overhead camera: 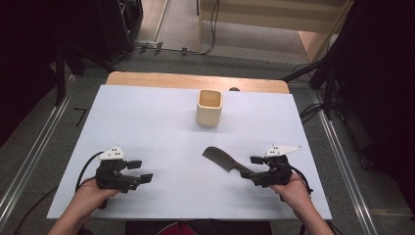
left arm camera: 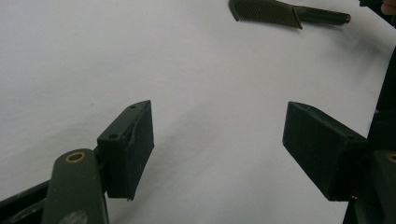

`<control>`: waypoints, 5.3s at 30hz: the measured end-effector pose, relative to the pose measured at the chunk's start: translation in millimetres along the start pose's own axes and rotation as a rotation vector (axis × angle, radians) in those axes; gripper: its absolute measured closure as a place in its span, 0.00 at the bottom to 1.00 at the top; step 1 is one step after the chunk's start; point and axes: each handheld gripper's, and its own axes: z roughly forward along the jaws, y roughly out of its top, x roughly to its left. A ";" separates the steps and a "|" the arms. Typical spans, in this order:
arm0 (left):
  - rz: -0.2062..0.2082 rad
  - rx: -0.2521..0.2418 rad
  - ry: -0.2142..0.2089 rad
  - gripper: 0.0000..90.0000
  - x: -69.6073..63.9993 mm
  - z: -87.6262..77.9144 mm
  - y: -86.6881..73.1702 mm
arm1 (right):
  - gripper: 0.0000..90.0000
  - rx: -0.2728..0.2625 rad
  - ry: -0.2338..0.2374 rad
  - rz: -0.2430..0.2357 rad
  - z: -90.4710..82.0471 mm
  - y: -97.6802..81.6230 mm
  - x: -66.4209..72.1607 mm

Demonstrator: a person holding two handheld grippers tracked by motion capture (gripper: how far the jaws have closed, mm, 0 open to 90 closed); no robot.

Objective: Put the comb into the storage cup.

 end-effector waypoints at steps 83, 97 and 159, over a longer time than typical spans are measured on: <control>-0.010 -0.009 0.005 0.29 2.5 -0.3 2.1 | 0.25 -0.056 -0.023 -0.009 -20.4 5.9 -34.4; -0.002 -0.018 0.017 0.29 6.0 -3.4 4.5 | 0.25 -0.042 -0.026 -0.018 -15.1 5.1 -33.1; -0.031 -0.051 0.001 0.29 17.3 7.4 22.8 | 0.78 0.065 -0.100 -0.176 5.6 -38.7 -17.8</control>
